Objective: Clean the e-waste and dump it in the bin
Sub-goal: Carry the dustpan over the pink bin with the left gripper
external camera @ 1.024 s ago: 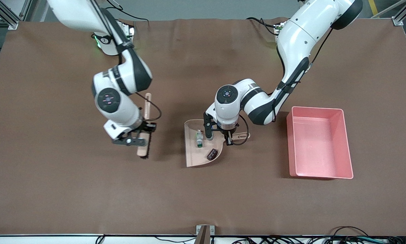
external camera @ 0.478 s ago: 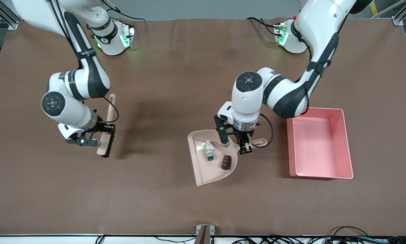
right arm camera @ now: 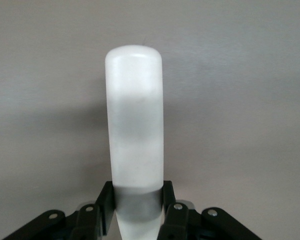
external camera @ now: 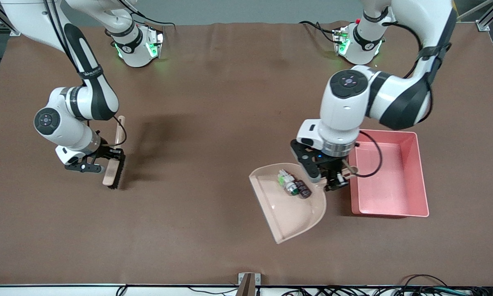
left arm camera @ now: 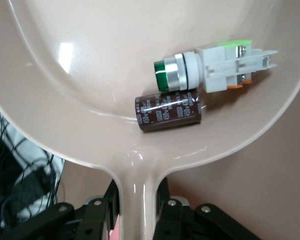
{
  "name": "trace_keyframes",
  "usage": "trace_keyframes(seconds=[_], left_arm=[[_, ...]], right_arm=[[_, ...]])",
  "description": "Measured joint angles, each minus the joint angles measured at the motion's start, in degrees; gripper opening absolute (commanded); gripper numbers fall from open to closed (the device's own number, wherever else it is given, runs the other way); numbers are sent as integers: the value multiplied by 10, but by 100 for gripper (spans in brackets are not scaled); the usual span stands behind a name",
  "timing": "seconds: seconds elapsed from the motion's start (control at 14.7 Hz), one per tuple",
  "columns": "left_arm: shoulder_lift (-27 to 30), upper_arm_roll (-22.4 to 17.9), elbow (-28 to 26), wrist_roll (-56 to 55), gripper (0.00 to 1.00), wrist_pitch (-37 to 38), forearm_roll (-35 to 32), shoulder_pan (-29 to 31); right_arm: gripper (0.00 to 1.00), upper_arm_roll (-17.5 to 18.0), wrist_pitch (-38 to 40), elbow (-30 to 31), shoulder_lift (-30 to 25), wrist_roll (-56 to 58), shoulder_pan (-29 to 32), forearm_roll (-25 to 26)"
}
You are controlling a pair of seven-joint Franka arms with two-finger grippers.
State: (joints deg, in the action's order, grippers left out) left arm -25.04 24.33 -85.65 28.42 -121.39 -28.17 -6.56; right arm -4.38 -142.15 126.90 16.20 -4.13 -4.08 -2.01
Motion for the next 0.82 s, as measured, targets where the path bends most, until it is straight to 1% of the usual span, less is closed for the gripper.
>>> trace_keyframes(seconds=[0.14,0.27,0.55,0.61,0.75,0.82], left_arm=[[17,0,0,46,0,15,34,35],[28,0,-1,109,0,20,75,81],[31,0,-3,182,0,53,90,154],[31,-1,-5,202,0,59,90,168],[31,-1,-9,261,0,63,90,198],[31,-2,-11,301,0,63,90,216]], right_arm=[[1,0,-29,23,0,9,13,0],[2,1,-42,39,0,10,14,0],[11,5,-44,48,4,10,14,0],[16,5,-44,49,5,10,14,0],[33,6,-44,49,9,10,14,0],[54,6,-44,49,9,10,14,0]])
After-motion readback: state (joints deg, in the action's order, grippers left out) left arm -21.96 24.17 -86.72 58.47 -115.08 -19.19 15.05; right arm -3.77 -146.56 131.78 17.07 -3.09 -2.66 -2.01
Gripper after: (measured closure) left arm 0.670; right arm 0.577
